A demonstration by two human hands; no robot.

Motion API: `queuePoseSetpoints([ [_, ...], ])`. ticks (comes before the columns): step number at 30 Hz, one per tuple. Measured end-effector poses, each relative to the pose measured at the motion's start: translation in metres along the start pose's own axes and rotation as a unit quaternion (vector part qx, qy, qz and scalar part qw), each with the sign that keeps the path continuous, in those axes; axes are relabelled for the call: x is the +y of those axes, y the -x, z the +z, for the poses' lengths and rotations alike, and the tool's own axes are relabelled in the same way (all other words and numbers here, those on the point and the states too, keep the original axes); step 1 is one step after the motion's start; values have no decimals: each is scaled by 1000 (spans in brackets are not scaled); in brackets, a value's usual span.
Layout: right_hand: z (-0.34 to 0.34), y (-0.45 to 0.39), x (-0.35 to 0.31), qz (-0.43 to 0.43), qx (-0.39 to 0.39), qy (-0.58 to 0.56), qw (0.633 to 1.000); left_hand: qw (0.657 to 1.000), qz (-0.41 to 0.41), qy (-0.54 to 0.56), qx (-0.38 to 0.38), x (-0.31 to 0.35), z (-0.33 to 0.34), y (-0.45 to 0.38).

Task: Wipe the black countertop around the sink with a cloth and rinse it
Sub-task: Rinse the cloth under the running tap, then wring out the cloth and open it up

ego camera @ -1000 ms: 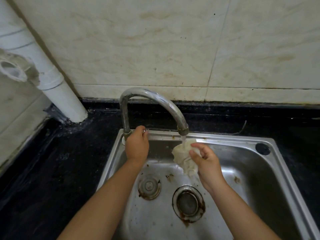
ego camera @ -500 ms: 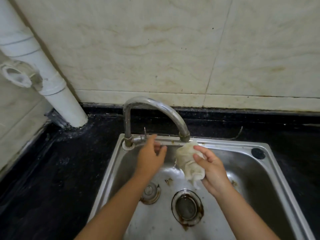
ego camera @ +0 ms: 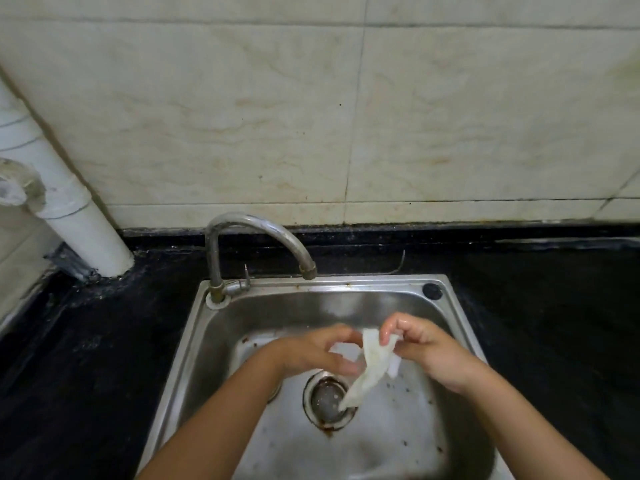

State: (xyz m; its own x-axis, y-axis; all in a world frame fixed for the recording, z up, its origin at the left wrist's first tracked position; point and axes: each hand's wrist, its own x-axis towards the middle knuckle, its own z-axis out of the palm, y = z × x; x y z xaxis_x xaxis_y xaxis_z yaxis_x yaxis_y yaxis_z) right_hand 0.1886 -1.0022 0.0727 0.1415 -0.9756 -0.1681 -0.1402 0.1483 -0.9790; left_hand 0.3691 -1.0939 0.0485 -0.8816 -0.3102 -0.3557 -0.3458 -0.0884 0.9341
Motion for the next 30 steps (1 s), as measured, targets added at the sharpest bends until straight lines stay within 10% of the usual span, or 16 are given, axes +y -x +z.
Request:
queuePoseSetpoints([
  [6,-15,25,-23,-55,7,-2,998,982,18,-182,36,30,30,-19],
  [12,-31,47,-15,-76,95,27,992,990,-4,-103,100,36,65,-30],
  [18,-41,64,-1,-122,204,56,970,993,-34,105,-48,55,76,-30],
  [23,-43,62,-2,-158,288,139,934,979,-21,-190,66,74,90,-42],
  [26,-43,71,-4,-178,209,271,923,940,-45,-316,118,88,92,-44],
  [30,-43,69,-2,-212,176,605,747,981,-120,-119,92,108,72,-35],
])
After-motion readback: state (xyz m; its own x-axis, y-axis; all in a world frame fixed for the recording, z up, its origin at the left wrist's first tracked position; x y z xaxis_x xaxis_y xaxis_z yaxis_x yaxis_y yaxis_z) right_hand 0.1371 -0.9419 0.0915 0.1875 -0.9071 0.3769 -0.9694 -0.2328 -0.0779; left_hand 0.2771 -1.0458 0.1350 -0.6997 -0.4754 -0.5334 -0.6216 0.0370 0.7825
